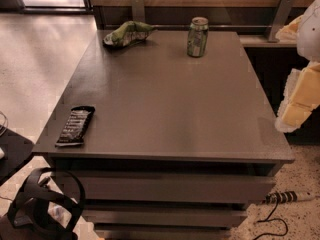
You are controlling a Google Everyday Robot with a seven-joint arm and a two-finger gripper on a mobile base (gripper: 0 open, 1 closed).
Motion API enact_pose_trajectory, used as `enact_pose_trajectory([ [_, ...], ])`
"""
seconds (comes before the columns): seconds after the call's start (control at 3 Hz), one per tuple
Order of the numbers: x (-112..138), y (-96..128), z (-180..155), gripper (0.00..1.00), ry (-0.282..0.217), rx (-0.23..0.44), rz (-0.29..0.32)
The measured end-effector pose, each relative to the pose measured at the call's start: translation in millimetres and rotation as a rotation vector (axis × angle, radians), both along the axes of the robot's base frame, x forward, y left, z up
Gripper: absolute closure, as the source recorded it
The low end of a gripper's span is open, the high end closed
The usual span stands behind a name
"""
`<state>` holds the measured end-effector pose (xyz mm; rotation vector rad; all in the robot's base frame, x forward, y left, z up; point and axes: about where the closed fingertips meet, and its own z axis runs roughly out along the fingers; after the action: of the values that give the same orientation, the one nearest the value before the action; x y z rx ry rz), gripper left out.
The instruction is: Move green can near rxbar chocolate
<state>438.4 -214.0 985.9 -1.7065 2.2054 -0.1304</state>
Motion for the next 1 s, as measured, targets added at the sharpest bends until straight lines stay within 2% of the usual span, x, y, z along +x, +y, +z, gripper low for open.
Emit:
enact_pose_trajectory([
  [0.33,0,0,0,0.00,0.000,0.000,0.000],
  [0.67,34,-10,3,0.00,-0.035,0.055,-0.053],
  [1.0,94,-25,3,0.00,-0.103,0.160,-0.138],
])
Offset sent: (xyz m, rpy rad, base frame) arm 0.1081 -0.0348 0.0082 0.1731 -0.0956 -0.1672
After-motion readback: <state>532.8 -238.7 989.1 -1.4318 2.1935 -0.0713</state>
